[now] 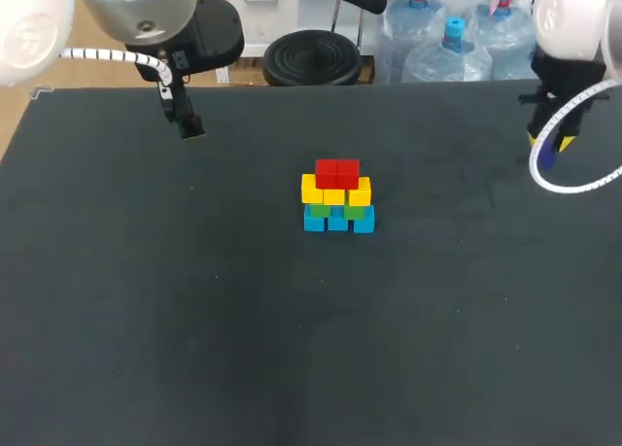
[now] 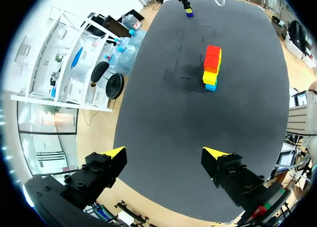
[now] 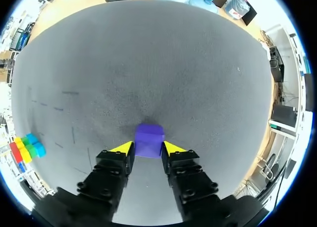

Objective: Place the blue cubes, place green cubes on the blue cubes, place the yellow cubes on the green cubes, then place the red cubes on the yellow cubes, and place purple cube on the red cubes.

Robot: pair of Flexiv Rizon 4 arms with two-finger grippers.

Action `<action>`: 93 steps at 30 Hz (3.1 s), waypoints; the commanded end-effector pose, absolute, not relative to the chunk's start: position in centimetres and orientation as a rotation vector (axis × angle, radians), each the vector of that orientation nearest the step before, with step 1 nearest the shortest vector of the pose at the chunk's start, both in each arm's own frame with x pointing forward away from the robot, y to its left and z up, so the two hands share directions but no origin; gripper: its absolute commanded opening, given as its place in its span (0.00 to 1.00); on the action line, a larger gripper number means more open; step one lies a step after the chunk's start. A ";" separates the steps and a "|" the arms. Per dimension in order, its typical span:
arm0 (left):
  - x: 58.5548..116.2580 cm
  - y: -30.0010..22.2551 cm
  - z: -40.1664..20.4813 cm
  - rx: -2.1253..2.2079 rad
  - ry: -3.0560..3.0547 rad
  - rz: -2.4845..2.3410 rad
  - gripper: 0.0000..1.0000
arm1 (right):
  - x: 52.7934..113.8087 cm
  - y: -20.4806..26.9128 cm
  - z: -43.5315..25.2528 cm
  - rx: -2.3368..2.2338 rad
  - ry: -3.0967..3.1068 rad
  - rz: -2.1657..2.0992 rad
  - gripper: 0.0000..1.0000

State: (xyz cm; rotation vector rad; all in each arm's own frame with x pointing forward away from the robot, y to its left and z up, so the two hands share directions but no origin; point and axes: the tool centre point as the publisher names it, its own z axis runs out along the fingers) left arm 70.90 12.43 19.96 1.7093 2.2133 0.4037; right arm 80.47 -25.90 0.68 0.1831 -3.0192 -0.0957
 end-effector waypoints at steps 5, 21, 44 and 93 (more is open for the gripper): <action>71.0 12.4 20.0 1.713 2.215 0.402 1.00 | 80.4 -26.2 0.8 0.185 -3.019 -0.107 0.16; 71.0 12.4 20.0 1.713 2.215 0.402 1.00 | 79.5 -25.7 1.2 0.251 -3.024 -0.061 1.00; 71.0 12.4 20.0 1.713 2.215 0.402 1.00 | 79.5 -25.4 -0.4 0.471 -3.041 -0.035 1.00; 71.0 12.4 20.0 1.713 2.215 0.402 1.00 | 75.8 -22.9 7.7 0.964 -3.069 -0.375 0.00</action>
